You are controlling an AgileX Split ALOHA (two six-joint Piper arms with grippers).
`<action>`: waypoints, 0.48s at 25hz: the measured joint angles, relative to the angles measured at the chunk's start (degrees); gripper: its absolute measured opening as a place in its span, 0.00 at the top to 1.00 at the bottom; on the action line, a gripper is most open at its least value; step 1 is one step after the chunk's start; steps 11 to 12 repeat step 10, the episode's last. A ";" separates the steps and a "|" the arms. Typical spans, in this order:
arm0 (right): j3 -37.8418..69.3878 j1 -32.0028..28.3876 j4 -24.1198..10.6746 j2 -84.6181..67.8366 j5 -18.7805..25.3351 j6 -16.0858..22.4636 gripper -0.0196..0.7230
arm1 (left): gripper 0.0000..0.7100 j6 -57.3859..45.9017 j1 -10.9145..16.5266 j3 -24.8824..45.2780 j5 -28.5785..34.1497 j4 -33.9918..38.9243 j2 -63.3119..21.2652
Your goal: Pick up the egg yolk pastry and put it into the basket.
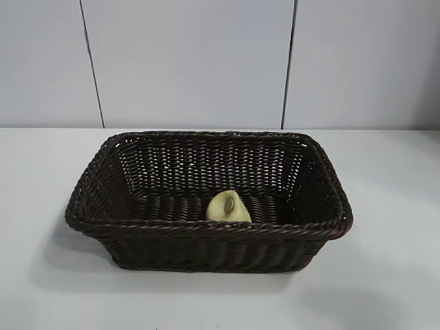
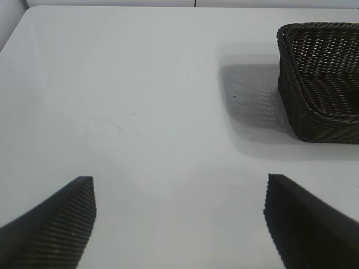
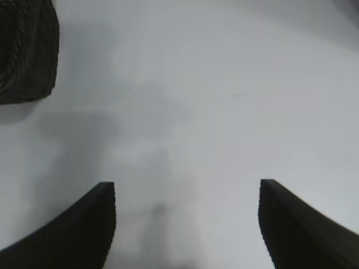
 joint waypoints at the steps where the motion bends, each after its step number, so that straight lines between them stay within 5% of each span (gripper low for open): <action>1: 0.00 -0.05 0.00 -0.73 0.07 0.00 0.28 | 0.16 0.00 0.00 0.00 0.00 0.00 0.00; 12: 0.00 -0.05 0.00 -0.94 0.28 0.00 0.28 | 0.16 0.00 0.00 0.00 0.12 0.00 0.00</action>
